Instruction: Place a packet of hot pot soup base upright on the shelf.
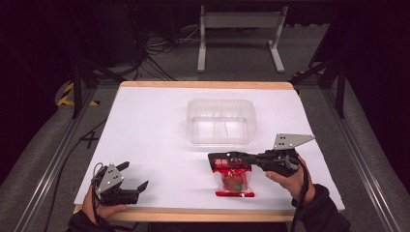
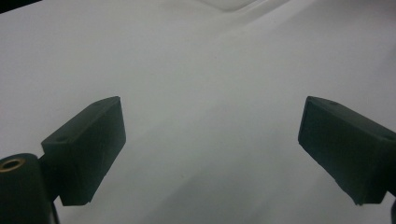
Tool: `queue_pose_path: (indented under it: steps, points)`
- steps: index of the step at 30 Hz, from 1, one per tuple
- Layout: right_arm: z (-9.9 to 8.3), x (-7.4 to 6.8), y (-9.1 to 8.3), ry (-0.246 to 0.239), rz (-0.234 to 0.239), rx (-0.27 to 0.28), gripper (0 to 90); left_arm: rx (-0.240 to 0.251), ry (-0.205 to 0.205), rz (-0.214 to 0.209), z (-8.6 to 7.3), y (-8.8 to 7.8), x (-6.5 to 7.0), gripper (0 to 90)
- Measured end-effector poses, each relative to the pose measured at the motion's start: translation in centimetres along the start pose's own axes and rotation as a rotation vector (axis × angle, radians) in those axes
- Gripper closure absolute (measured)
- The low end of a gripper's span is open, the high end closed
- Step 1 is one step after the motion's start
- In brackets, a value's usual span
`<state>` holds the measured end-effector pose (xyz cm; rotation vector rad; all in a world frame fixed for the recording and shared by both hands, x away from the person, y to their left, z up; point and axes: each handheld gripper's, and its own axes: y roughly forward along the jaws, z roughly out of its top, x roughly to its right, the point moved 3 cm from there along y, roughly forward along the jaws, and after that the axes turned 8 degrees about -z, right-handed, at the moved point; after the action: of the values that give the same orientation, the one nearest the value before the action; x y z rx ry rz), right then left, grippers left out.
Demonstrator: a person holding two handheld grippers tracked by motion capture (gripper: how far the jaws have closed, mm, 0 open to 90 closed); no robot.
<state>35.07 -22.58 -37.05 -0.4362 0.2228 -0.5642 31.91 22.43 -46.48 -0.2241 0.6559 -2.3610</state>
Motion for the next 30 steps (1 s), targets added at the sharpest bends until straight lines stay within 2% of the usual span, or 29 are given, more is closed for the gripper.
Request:
queue_pose_path:
  steps: [4,11,24,30]
  points:
    - [0.8,-0.5,-0.9,-0.015,-0.025,0.031,90.0,0.005,-0.007,-0.007,0.0,0.0,0.0,8.2]
    - [1.5,-0.5,-2.2,-0.025,-0.075,0.060,90.0,0.013,-0.009,-0.011,0.0,-0.1,0.0,8.4]
    - [2.8,0.1,-3.9,0.007,-0.159,0.126,90.0,0.013,-0.008,-0.008,0.0,-0.1,0.0,8.4]
    - [3.4,0.8,-4.3,0.025,-0.204,0.145,90.0,0.012,-0.005,-0.009,0.0,0.0,0.0,8.4]
